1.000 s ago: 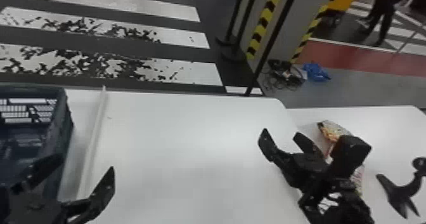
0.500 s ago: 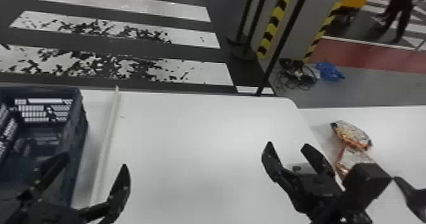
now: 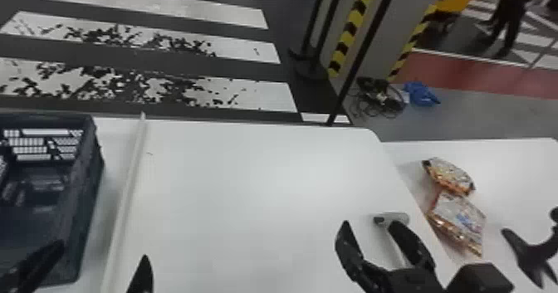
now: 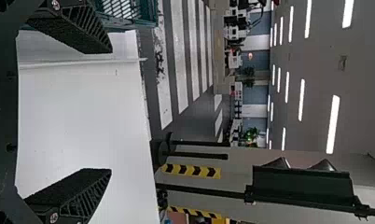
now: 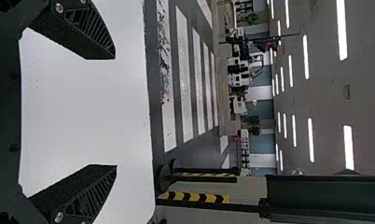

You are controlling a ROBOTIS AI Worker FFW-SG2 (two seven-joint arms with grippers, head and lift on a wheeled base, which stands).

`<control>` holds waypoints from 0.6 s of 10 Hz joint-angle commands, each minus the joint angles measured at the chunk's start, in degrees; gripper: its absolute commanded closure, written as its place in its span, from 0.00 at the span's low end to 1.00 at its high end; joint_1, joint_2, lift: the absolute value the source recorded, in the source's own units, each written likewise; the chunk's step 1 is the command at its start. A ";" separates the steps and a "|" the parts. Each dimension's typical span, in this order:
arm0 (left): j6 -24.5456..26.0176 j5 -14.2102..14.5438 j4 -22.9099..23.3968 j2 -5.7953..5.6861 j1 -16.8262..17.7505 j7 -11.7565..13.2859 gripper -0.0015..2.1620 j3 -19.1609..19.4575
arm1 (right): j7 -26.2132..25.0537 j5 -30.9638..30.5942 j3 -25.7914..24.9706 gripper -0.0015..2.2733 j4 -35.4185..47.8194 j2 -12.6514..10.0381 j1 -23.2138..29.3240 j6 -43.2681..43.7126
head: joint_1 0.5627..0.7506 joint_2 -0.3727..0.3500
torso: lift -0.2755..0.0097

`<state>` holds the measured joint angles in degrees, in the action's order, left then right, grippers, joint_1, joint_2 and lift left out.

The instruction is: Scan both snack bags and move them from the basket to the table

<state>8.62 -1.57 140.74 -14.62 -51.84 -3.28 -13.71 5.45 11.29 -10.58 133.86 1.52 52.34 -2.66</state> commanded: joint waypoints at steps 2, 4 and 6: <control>-2.86 -0.01 -1.26 -0.32 -2.04 -1.02 0.04 0.00 | -2.47 -1.53 3.10 0.04 -1.23 3.75 6.63 12.55 | 0.70 0.09 | 0.62; -5.15 -0.01 -2.32 -0.41 -3.27 -0.85 0.04 0.35 | -4.58 -1.53 3.98 0.04 -2.20 5.07 9.97 19.23 | 0.70 0.09 | 0.62; -7.08 -0.01 -3.55 -0.41 -4.85 -0.58 0.04 0.79 | -5.63 -1.35 4.77 0.04 -2.46 5.42 11.73 21.86 | 0.70 0.08 | 0.62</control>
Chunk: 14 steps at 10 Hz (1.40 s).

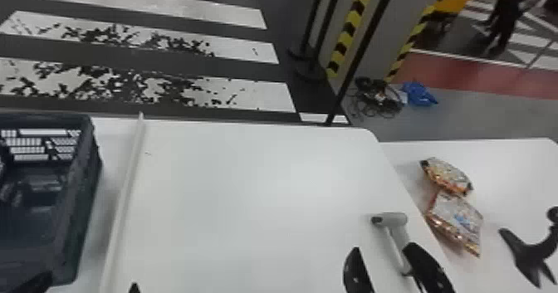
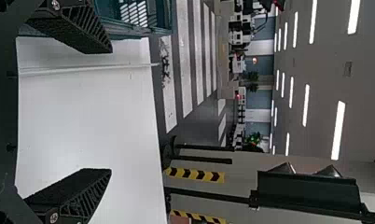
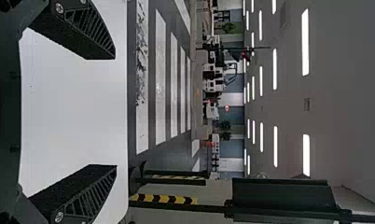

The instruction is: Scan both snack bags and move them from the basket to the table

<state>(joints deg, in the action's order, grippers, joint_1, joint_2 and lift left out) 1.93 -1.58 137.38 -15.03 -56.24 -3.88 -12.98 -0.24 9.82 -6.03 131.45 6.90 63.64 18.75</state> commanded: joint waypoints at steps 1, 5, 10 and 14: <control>-2.49 0.35 -0.18 0.44 -1.94 -0.42 0.04 0.06 | -0.90 0.11 1.02 0.04 -0.23 0.04 1.58 2.03 | 0.70 0.08 | 0.62; -3.02 0.26 -0.88 1.49 -2.65 -0.42 0.04 -0.12 | -2.22 0.81 1.99 0.04 -1.02 0.39 2.89 5.55 | 0.70 0.05 | 0.62; -2.84 0.52 -1.59 1.49 -2.03 -0.25 0.04 -0.12 | -2.66 0.72 2.43 0.04 -1.55 0.48 3.07 6.78 | 0.70 0.06 | 0.62; -2.31 0.88 -2.11 1.49 -1.33 0.02 0.04 -0.12 | -2.74 0.90 2.34 0.04 -2.08 0.74 3.16 7.65 | 0.70 0.06 | 0.62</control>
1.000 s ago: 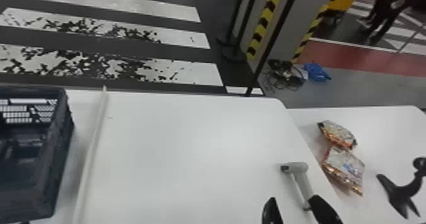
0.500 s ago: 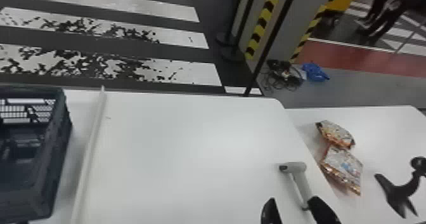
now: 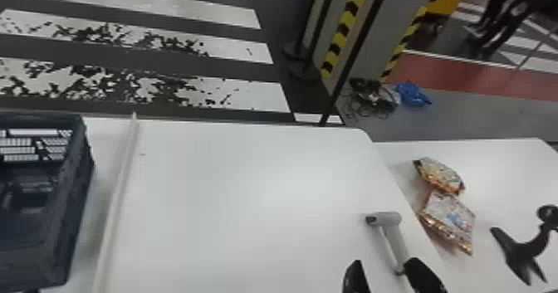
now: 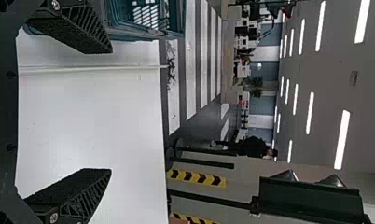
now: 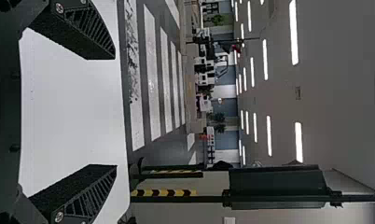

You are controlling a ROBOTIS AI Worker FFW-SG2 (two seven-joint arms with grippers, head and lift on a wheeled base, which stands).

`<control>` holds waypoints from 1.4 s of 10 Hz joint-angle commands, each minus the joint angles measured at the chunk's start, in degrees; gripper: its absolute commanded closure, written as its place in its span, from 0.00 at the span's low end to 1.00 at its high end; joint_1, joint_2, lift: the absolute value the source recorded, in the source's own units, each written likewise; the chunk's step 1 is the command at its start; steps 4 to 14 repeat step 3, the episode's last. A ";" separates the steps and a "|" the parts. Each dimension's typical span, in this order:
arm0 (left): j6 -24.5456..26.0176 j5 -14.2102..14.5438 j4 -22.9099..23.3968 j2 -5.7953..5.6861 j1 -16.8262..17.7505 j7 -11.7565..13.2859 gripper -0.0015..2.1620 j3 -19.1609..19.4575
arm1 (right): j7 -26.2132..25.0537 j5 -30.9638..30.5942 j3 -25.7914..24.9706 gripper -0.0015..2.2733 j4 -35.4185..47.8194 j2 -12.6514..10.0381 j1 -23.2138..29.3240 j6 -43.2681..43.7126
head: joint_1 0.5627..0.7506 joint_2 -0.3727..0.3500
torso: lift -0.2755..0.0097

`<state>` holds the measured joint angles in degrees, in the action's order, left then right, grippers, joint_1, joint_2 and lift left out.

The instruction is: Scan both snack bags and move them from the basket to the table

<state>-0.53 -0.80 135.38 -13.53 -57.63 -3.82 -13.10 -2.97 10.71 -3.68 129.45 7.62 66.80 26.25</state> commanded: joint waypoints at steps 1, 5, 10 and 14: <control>0.31 0.36 -0.12 0.00 0.15 0.04 0.04 0.00 | -0.02 0.01 0.08 0.04 -0.34 0.12 -0.09 0.68 | 0.70 0.05 | 0.62; 0.49 0.45 -0.20 0.17 0.33 0.04 0.04 0.18 | 0.07 0.01 0.34 0.05 -0.61 0.21 -0.17 1.21 | 0.70 0.05 | 0.62; 0.49 0.45 -0.20 0.17 0.33 0.04 0.04 0.18 | 0.07 0.01 0.34 0.05 -0.61 0.21 -0.17 1.21 | 0.70 0.05 | 0.62; 0.49 0.45 -0.20 0.17 0.33 0.04 0.04 0.18 | 0.07 0.01 0.34 0.05 -0.61 0.21 -0.17 1.21 | 0.70 0.05 | 0.62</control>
